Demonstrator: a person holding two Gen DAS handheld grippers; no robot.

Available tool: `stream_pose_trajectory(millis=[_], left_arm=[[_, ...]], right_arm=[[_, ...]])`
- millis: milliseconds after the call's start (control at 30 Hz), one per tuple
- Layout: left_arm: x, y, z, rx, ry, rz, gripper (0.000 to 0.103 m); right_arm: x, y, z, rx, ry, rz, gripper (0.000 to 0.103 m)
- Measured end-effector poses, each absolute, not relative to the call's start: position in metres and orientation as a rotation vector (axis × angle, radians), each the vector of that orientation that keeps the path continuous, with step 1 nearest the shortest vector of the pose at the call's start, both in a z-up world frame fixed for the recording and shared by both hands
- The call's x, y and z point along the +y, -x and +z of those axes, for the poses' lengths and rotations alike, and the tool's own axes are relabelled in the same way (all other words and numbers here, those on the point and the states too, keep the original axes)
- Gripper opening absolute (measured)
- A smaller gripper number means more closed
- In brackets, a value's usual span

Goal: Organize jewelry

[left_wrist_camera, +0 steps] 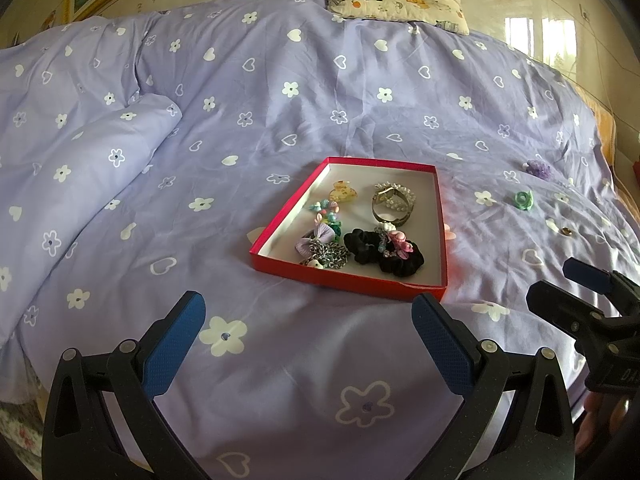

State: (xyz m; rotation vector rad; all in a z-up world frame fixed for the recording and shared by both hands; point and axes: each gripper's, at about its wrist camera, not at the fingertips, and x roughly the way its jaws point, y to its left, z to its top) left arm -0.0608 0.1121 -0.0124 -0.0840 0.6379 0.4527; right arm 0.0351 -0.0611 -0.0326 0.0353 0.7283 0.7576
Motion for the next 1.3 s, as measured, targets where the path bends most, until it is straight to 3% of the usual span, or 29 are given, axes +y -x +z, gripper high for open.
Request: stream_pose_trajectory(millis=[1300], left_arm=[[0.1120,0.0570,-0.0100,0.639,0.085,0.446,0.103]], right_arm=[[-0.0603,-0.0411,-0.0288,0.734,-0.033,0.757,0.103]])
